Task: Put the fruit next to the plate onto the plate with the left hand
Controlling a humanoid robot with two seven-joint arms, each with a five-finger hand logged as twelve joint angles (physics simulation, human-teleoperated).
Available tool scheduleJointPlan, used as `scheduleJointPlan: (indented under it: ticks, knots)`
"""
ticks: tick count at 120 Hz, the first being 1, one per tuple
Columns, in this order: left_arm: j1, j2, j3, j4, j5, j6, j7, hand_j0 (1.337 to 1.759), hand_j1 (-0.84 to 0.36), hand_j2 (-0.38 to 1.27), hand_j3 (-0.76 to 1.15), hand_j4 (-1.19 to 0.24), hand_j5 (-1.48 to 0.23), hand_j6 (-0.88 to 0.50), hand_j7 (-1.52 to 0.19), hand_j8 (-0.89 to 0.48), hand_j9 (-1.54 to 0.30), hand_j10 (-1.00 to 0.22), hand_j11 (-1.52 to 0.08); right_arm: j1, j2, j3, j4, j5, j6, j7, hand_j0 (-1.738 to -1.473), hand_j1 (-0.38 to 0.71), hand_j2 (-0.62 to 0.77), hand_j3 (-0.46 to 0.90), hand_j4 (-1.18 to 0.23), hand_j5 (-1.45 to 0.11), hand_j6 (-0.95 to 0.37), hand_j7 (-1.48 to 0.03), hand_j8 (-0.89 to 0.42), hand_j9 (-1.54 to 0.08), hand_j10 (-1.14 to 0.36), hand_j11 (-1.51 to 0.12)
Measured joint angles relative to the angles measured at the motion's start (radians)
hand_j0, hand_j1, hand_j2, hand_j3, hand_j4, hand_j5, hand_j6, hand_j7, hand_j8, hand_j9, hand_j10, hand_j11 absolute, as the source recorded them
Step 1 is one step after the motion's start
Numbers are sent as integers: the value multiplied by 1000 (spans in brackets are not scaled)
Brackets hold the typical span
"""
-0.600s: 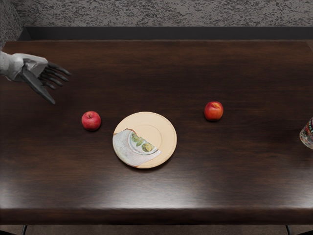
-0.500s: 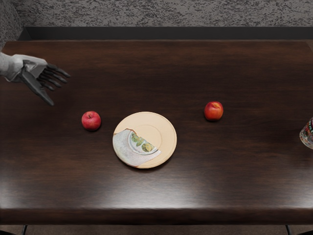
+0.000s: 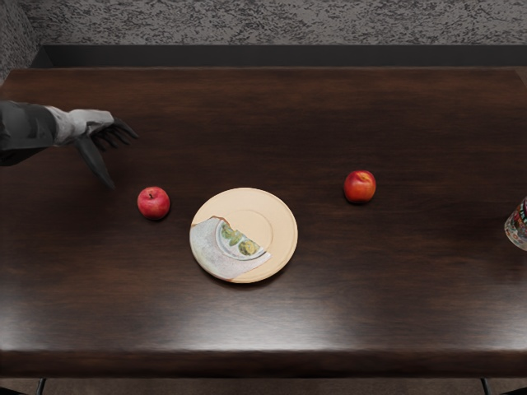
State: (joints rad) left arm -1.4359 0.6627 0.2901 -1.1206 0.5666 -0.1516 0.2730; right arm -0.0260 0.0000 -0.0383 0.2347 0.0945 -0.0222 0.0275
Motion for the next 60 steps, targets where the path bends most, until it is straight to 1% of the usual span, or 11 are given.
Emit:
scheduleJointPlan:
  ticks: [11, 20, 30, 37, 44, 60]
  knots:
    - [-61, 2, 84, -145, 1, 175, 0, 1658, 40, 53, 0, -261, -336, -261, -336, -261, -336, -260, -336, 0, 0, 0, 0, 0, 0, 0, -1658, -312, -6, 0, -31, -40, -31, -40, -31, -40, -31, -40]
    - [-73, 2, 133, -252, -2, 268, 0, 1658, 38, 53, 0, -262, -338, -263, -338, -262, -338, -262, -338, 0, 0, 0, 0, 0, 0, 0, -1658, -312, -6, 0, -31, -40, -31, -40, -31, -40, -31, -40]
    - [-79, -5, 174, -337, -4, 344, 0, 1658, 30, 55, 0, -269, -348, -270, -348, -270, -348, -269, -348, 0, 0, 0, 0, 0, 0, 0, -1658, -312, -6, 0, -31, -40, -31, -40, -31, -40, -31, -40]
    - [-83, -12, 198, -372, -5, 384, 0, 1658, 25, 56, 0, -273, -353, -274, -353, -274, -353, -273, -353, 0, 0, 0, 0, 0, 0, 0, -1658, -312, -6, 0, -31, -40, -31, -40, -31, -40, -31, -40]
    - [-85, -19, 215, -389, -5, 415, 0, 1658, 17, 57, 0, -279, -361, -280, -361, -280, -361, -279, -361, 0, 0, 0, 0, 0, 0, 0, -1658, -312, -6, 0, -31, -40, -31, -40, -31, -40, -31, -40]
    - [-86, -68, 256, -389, -2, 498, 0, 1658, 0, 60, 0, -293, -380, -294, -380, -294, -380, -293, -380, 0, 0, 0, 0, 0, 0, 0, -1658, -312, -6, 0, -31, -40, -31, -40, -31, -40, -31, -40]
